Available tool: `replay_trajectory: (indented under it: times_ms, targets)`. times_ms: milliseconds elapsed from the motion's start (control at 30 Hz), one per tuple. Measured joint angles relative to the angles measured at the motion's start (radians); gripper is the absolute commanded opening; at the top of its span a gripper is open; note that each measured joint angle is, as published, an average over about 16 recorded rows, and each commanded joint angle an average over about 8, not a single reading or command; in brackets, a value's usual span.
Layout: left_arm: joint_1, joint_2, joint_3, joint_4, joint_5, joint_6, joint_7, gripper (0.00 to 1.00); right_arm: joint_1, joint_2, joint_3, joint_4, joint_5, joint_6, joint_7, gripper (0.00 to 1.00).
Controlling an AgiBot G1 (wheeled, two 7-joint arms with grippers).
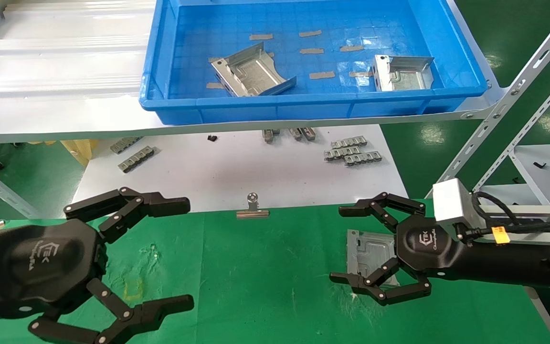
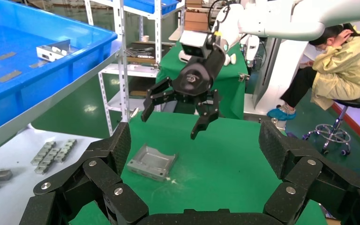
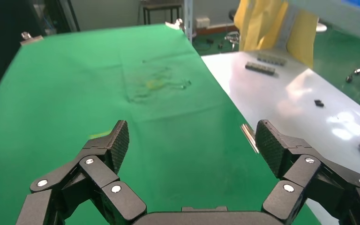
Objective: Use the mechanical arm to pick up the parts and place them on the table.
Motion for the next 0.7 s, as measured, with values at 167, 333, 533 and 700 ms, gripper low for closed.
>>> replay_trajectory:
  times_ms: [167,333,533,700]
  targets:
    - [0.0,0.0,0.0,0.0,0.0,0.0,0.0,1.0,-0.046,0.018,0.06,0.083,0.018,0.009,0.056,1.0]
    - [0.0,0.0,0.0,0.0,0.0,0.0,0.0,1.0,-0.092,0.036,0.119,0.165,0.036,0.018,0.112,1.0]
    - [0.0,0.0,0.0,0.0,0.0,0.0,0.0,1.0,-0.148,0.058,0.19,0.264,0.058,0.029,0.179,1.0]
    - [0.0,0.0,0.0,0.0,0.0,0.0,0.0,1.0,-0.194,0.077,0.25,0.346,0.076,0.038,0.235,1.0]
